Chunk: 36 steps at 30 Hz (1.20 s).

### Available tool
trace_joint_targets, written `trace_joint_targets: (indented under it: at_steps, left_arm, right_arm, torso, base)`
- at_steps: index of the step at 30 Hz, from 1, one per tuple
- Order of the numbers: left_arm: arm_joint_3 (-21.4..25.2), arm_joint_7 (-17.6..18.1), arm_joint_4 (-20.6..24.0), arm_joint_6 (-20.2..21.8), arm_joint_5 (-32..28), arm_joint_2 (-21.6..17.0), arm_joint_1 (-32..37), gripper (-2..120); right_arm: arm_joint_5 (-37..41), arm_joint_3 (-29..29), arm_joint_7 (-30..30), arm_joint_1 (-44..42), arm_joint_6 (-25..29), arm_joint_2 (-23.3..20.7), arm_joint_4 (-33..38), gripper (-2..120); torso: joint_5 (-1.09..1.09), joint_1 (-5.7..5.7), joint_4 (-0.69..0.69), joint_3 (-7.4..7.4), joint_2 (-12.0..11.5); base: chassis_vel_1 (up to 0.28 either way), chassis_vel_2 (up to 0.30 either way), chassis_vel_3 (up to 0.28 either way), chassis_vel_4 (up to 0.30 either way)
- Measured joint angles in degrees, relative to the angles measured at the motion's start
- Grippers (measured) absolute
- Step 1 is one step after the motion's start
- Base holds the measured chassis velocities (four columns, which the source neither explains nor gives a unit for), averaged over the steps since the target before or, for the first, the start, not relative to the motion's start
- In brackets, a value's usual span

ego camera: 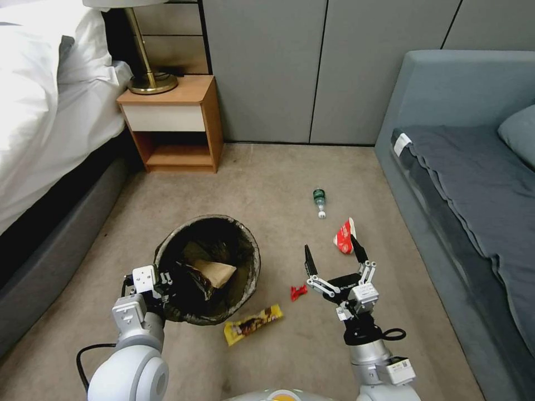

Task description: Pick up the trash bin, then pick up the garbage from the floor and place it into the trash bin.

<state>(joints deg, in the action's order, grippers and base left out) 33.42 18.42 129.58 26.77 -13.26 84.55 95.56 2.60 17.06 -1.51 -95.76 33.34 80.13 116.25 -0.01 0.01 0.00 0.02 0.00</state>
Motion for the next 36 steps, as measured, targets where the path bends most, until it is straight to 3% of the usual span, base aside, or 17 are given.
trace_joint_targets:
  at_steps: [25,28,33,36]
  left_arm:
    - [0.28,0.06,0.27,0.13,-0.07,0.07,0.0,0]
    - [0.27,0.06,0.43,0.15,-0.15,-0.29,-0.11,0]
    - [0.21,0.07,0.83,0.32,-0.18,-0.58,-0.12,0]
    - [0.17,0.12,1.13,0.37,-0.06,-0.45,0.18,0]
  right_arm:
    - [-0.56,0.09,-1.68,3.67,-1.72,-1.88,-0.48,100]
    - [-0.38,0.11,-7.32,7.62,-4.36,-4.74,-3.18,100]
    - [-0.99,-1.95,-11.8,14.13,-7.44,-9.11,-9.21,100]
    - [-1.14,-6.43,-15.95,19.64,-10.95,-14.9,-14.58,100]
  torso:
    - [0.01,-0.01,-0.01,-0.02,0.0]
    - [0.01,-0.01,0.0,-0.02,0.0]
    - [0.03,-0.01,0.01,-0.01,0.0]
    - [0.01,-0.01,0.01,-0.01,0.0]
  base:
    - [0.011,-0.007,-0.01,0.009]
    - [0.0,0.0,0.0,0.0]
    - [0.0,0.0,0.0,0.0]
    - [0.0,0.0,0.0,0.0]
